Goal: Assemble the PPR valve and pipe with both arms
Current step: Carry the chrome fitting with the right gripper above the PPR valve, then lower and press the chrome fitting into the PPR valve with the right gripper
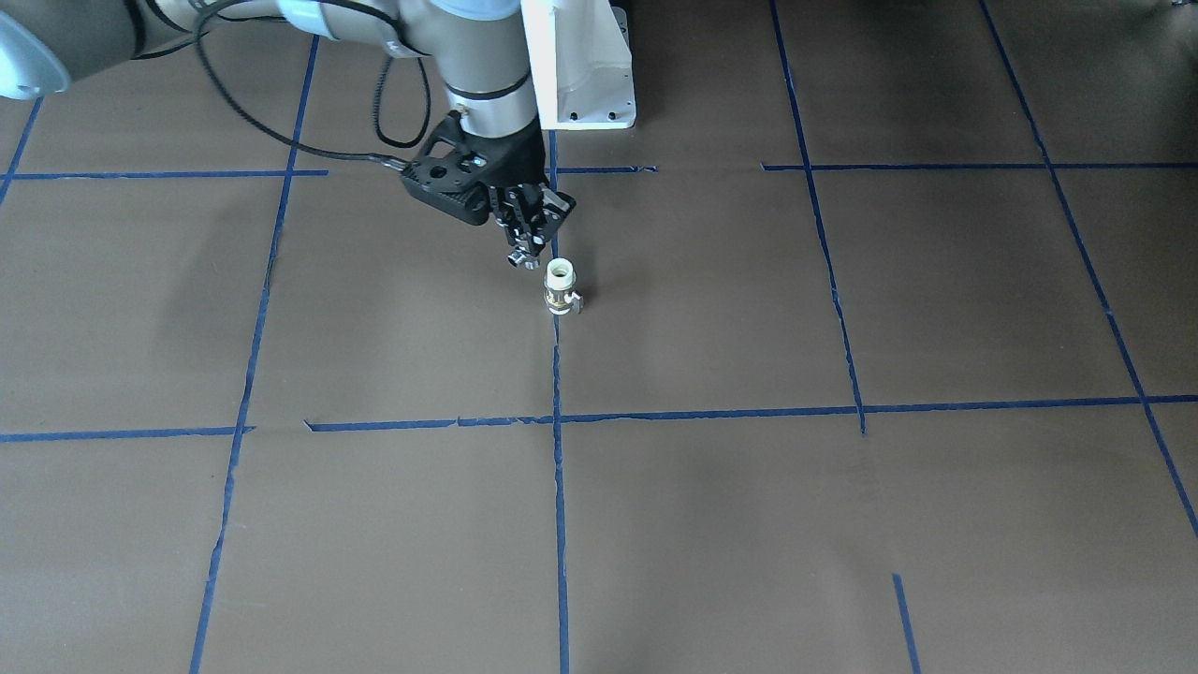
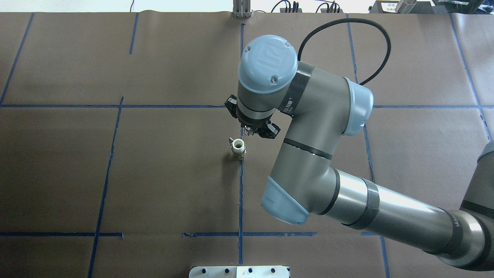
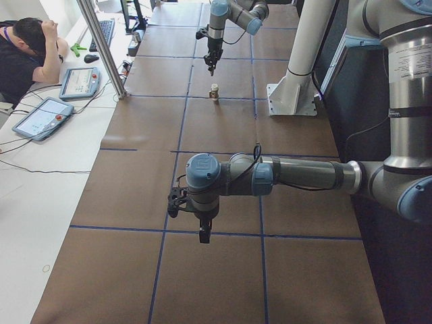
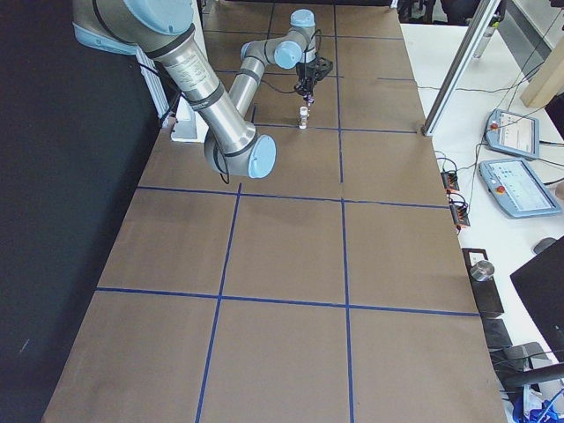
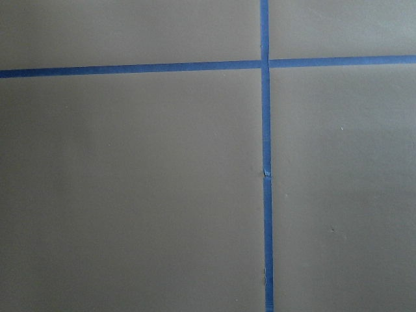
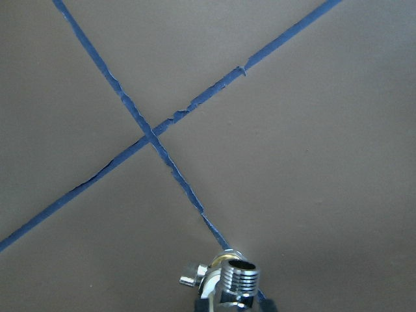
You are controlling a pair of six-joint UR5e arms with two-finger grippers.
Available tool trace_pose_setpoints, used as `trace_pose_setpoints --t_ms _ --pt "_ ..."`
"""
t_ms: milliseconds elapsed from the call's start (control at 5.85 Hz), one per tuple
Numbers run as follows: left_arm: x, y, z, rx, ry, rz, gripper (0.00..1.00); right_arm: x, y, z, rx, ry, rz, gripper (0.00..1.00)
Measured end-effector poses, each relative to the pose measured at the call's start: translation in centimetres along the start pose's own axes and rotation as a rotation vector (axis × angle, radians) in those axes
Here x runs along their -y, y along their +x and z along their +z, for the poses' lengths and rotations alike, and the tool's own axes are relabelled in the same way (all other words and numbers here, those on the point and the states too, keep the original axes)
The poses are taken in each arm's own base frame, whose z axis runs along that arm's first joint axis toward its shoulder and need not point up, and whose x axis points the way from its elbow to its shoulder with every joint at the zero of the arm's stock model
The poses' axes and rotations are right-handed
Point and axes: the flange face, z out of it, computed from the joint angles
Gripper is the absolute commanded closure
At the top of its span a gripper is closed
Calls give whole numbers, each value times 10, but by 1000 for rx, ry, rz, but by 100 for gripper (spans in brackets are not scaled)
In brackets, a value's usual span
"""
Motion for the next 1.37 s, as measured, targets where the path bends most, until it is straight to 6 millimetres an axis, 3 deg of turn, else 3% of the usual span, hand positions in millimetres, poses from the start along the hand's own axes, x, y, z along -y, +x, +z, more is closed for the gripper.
trace_pose_setpoints --t_ms 342,684,1367 --pt "0 -1 1 -1 -1 -2 0 -25 -1 20 -60 25 -4 100" --pt "0 -1 1 -1 -2 -2 0 -40 -1 25 -69 29 -19 100" --pt "0 -1 1 0 -2 -2 0 -39 -5 28 -63 60 -33 100"
